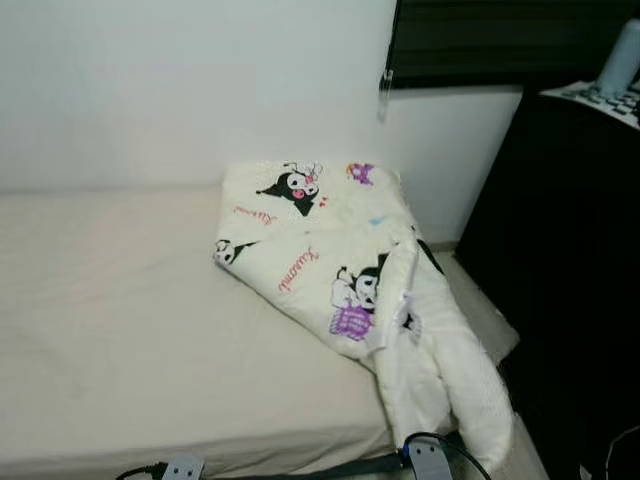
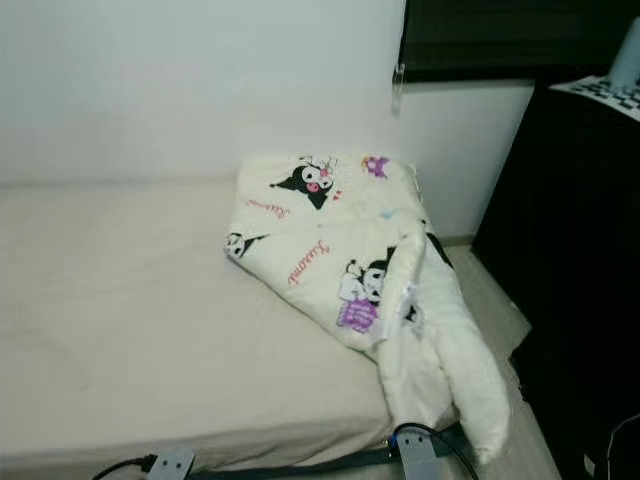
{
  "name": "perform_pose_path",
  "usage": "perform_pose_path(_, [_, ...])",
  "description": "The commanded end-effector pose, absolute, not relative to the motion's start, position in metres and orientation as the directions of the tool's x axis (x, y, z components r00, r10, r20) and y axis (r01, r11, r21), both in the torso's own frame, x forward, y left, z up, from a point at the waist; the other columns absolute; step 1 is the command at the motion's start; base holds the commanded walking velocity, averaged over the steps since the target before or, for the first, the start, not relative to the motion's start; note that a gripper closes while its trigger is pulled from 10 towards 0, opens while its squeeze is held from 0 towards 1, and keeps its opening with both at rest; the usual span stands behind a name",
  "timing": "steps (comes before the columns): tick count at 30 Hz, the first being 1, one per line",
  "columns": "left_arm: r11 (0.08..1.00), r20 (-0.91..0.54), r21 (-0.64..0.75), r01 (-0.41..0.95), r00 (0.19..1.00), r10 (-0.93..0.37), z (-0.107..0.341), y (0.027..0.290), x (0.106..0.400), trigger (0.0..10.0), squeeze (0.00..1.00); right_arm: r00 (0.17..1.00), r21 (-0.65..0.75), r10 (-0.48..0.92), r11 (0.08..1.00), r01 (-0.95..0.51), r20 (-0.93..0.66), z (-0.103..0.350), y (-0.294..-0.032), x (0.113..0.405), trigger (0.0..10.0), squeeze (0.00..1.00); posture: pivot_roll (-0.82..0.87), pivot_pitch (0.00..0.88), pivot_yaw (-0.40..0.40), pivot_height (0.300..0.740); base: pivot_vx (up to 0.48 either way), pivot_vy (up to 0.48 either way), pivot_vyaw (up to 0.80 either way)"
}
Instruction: Clean up the room
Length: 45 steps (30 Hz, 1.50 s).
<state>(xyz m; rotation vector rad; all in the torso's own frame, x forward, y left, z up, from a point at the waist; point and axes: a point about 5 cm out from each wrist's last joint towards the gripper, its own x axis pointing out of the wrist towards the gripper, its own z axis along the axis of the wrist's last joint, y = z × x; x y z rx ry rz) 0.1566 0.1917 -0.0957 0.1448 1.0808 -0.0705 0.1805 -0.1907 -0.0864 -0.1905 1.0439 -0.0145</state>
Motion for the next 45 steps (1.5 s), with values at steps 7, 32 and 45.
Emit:
perform_pose_path(7, [0.992, -0.898, 0.074, 0.102, 0.439, 0.022, -0.099, 0.19, 0.15, 10.0, 0.0, 0.5, -0.167, -0.101, 0.982, -0.089, -0.86, -0.087, -0.191, 0.179, 10.0, 0.0, -0.02, 0.084, 0.0, 0.74, 0.0, -0.183, 0.0])
perform_pose_path(32, [0.992, -0.894, 0.048, 0.115, 0.449, -0.009, -0.098, 0.184, 0.153, 10.0, 0.0, 0.501, -0.173, -0.109, 0.981, -0.084, -0.859, -0.088, -0.191, 0.177, 10.0, 0.0, -0.02, 0.097, 0.008, 0.74, 0.0, -0.112, 0.29])
perform_pose_path(45, [0.995, -0.889, 0.039, 0.091, 0.458, -0.008, -0.099, 0.177, 0.153, 10.0, 0.0, 0.501, -0.199, -0.135, 0.977, -0.075, -0.855, -0.088, -0.193, 0.177, 10.0, 0.0, -0.02, 0.089, 0.001, 0.74, 0.0, 0.0, 0.0])
